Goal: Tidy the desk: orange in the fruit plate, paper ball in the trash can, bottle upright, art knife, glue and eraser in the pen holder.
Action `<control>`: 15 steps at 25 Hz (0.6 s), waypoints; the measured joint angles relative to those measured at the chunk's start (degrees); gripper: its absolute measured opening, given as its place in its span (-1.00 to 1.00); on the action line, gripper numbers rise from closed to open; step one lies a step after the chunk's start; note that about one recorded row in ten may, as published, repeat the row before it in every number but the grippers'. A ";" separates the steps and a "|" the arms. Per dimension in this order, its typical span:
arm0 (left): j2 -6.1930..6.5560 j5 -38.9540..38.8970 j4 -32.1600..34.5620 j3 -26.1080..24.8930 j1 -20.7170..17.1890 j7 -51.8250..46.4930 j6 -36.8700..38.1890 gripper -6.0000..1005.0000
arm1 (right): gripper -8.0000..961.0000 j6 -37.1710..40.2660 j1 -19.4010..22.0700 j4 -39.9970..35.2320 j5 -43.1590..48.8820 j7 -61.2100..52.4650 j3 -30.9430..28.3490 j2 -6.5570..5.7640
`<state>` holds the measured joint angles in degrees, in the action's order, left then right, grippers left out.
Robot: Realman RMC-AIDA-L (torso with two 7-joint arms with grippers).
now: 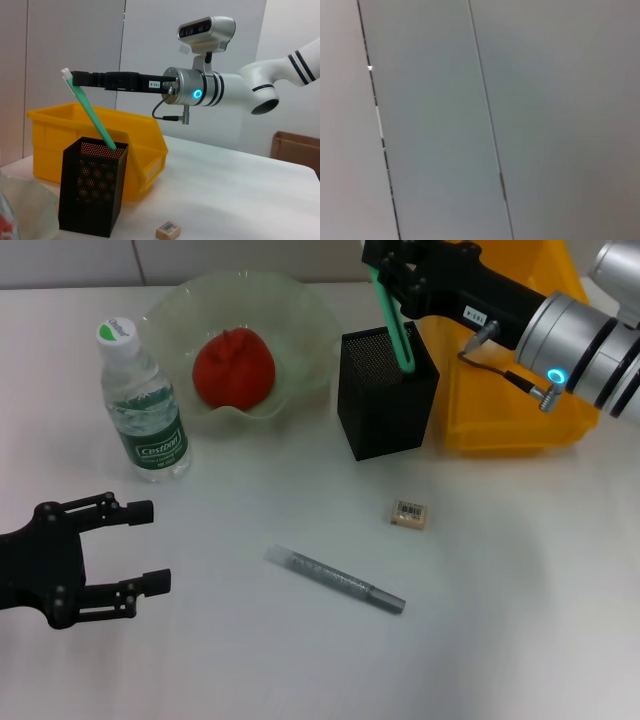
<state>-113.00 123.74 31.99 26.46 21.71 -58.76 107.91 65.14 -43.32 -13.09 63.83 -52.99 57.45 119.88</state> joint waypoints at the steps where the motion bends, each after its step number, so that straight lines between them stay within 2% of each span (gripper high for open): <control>1: 0.00 0.00 0.00 0.00 0.00 0.00 0.00 0.59 | -0.31 0.22 0.10 0.02 0.00 0.29 0.20 0.00; 15: 0.16 0.01 0.25 0.00 -0.66 0.05 1.45 0.59 | -0.28 3.43 1.64 2.49 -0.21 9.94 0.59 0.00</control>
<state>-112.84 123.75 32.24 26.45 21.05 -58.70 109.36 68.56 -41.68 -10.60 63.62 -43.06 58.04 119.88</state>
